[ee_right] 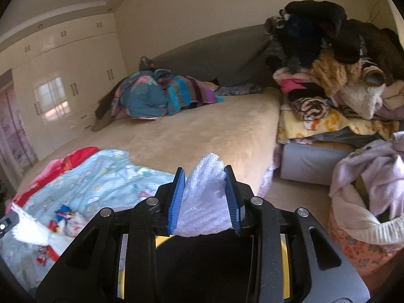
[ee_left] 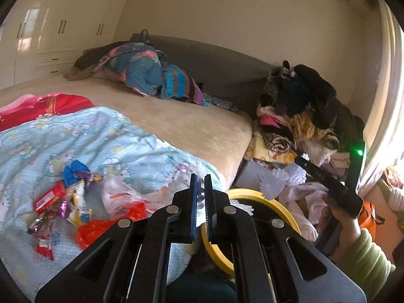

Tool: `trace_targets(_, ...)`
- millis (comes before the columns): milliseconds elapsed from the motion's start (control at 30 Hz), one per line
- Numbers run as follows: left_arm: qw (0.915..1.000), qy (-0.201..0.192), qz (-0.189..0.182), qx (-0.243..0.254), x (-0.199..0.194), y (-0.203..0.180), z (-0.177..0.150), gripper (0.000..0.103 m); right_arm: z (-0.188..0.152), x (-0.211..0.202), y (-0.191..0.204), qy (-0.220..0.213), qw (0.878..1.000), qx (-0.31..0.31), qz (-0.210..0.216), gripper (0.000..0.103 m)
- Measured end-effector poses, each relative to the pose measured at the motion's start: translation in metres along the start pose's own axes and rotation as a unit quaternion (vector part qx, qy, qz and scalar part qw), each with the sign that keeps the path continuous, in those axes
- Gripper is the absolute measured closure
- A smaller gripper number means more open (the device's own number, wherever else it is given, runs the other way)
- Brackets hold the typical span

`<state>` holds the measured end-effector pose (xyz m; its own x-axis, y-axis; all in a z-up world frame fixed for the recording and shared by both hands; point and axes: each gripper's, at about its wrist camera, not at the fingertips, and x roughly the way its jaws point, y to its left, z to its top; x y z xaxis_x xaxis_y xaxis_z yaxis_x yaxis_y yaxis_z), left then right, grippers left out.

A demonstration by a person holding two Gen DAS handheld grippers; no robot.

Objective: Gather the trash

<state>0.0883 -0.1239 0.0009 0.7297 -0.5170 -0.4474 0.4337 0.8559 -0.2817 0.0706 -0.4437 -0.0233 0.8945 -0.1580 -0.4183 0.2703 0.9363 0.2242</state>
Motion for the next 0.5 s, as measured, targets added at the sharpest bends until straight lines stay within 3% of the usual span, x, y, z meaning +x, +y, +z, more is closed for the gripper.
trace_targets(233,0.9993,0.031,-0.016,0.012,0.020,-0.020,-0.013,0.097,-0.007,0.011,-0.015,0.014,0.999,-0.013,-0.037,0.077)
trace_targets(500,0.9954,0.073,-0.033,0.053,0.054,-0.053,-0.040,0.097,-0.021,0.026,-0.019,0.041,0.998,-0.029,-0.049,0.077)
